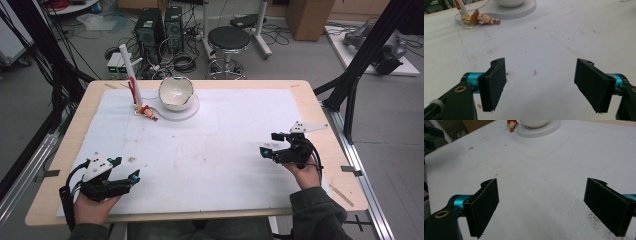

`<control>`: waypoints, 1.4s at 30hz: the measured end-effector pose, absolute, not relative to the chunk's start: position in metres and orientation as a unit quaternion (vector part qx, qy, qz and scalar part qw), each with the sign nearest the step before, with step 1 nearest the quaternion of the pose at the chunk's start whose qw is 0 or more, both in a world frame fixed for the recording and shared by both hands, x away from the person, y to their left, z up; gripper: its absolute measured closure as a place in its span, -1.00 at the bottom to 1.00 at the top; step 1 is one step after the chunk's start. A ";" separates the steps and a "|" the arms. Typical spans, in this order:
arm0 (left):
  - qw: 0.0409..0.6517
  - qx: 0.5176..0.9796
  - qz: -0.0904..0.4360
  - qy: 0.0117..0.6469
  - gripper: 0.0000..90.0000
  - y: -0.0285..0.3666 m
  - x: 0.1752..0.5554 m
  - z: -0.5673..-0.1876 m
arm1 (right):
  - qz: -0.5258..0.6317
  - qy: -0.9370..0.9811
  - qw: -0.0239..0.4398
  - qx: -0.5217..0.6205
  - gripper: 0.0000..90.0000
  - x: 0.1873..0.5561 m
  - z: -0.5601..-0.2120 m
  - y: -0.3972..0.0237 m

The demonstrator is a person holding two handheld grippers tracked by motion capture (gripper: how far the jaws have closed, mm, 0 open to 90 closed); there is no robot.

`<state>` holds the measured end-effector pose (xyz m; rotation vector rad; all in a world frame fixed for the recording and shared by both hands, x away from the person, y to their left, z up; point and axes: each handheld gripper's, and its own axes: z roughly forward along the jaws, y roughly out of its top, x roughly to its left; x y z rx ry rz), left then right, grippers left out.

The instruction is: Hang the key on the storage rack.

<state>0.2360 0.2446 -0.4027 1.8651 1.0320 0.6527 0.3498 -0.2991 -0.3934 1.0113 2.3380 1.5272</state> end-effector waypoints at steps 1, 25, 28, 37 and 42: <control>0.441 0.751 0.263 0.416 -0.43 0.245 0.236 -0.403 | 0.513 0.783 0.085 0.342 -0.73 0.348 -0.394 -0.300; 0.442 0.753 0.256 0.416 -0.42 0.246 0.237 -0.404 | 0.513 0.780 0.100 0.345 -0.74 0.327 -0.401 -0.316; 0.441 0.753 0.256 0.415 -0.43 0.246 0.237 -0.404 | 0.511 0.782 0.098 0.342 -0.74 0.325 -0.404 -0.316; 0.441 0.753 0.255 0.417 -0.42 0.245 0.237 -0.405 | 0.512 0.784 0.098 0.337 -0.74 0.320 -0.405 -0.315; 0.438 0.755 0.254 0.416 -0.42 0.246 0.238 -0.406 | 0.513 0.785 0.102 0.333 -0.74 0.319 -0.404 -0.314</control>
